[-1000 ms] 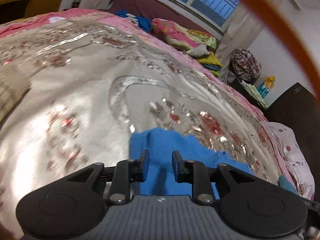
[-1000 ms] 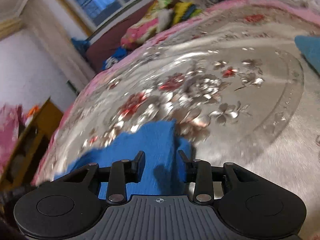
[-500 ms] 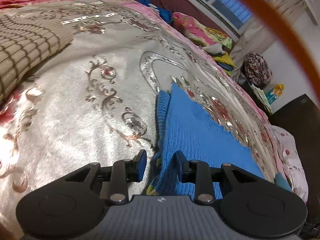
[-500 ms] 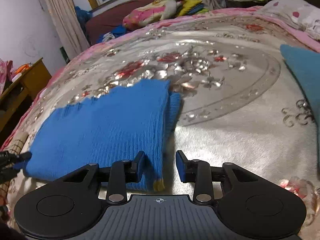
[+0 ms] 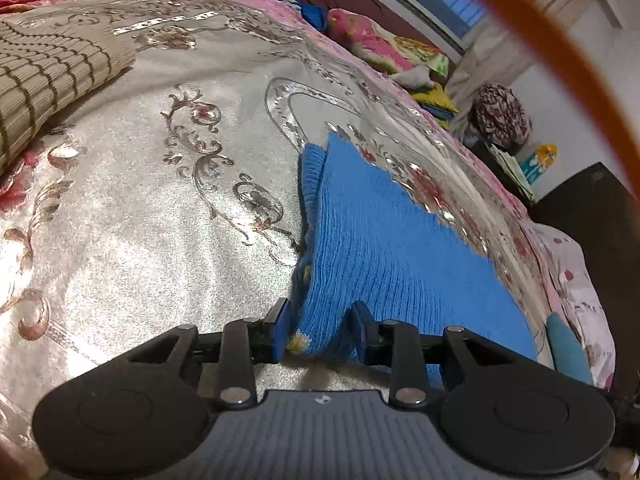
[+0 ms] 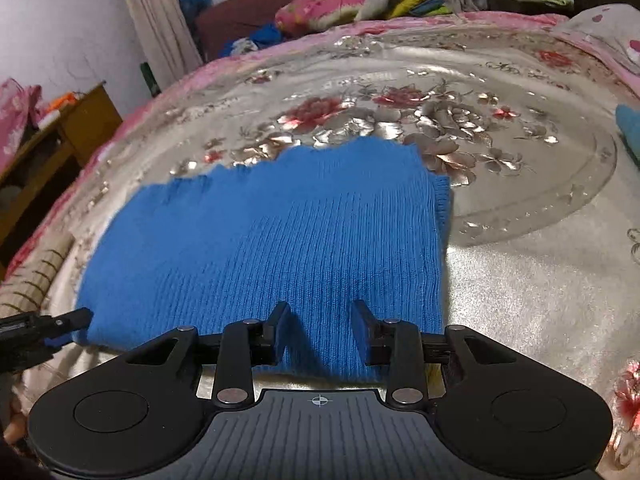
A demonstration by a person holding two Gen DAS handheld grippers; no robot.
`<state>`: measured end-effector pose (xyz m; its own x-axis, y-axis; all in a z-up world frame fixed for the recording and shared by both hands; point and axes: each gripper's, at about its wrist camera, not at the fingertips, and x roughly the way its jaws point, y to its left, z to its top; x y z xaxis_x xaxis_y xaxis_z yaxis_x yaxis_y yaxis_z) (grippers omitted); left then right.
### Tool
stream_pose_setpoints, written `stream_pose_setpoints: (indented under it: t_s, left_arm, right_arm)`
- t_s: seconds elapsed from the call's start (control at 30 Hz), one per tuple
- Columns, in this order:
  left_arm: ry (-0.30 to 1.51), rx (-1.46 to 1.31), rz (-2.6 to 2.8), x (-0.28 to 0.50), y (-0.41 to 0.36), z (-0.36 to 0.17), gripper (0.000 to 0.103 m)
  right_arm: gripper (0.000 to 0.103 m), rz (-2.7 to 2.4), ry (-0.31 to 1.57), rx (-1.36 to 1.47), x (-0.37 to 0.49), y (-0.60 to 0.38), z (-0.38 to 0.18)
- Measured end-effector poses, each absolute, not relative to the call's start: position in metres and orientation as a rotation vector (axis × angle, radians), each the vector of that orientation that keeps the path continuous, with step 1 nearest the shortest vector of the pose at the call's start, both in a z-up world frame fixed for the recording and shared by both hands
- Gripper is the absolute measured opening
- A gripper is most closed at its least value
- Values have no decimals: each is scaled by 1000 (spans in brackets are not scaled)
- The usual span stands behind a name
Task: Fold small clothes
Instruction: 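Open both grippers and release the folded sweater, then grasp the edge of the folded sweater with the right gripper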
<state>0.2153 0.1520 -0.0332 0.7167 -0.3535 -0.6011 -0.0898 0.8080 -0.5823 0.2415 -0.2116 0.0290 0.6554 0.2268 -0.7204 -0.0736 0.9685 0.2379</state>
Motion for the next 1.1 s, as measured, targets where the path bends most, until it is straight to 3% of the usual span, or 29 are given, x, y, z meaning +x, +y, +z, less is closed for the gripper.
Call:
stream_pose_setpoints:
  t_s: [0.47,0.73,0.87,0.9,0.93,1.0,1.1]
  left_arm:
    - [757,-703,-200,203,169,-31,37]
    - [794,-697,-252,202,162,-37,38]
    - [793,-680,-263,201,159,-35,40]
    - [793,-682,-267,201,159,-35,41]
    - [794,-685,-272,201,160,-35,42]
    - [793,-688,-275,201,160,-34,42]
    - [786,-693,-279,201,162,-32,42]
  right_arm:
    - [37,437,822,69,287,-78,65]
    - [50,482,910,16,339,5,49]
    - [48,453,927,-111,353,32,36]
    - [44,441,931,-148,355,38,33]
    - [30,436,935,-164,356,42,31]
    - [13,449,958,-160,355,43,30]
    - [8,498,966,-171,341,43,37]
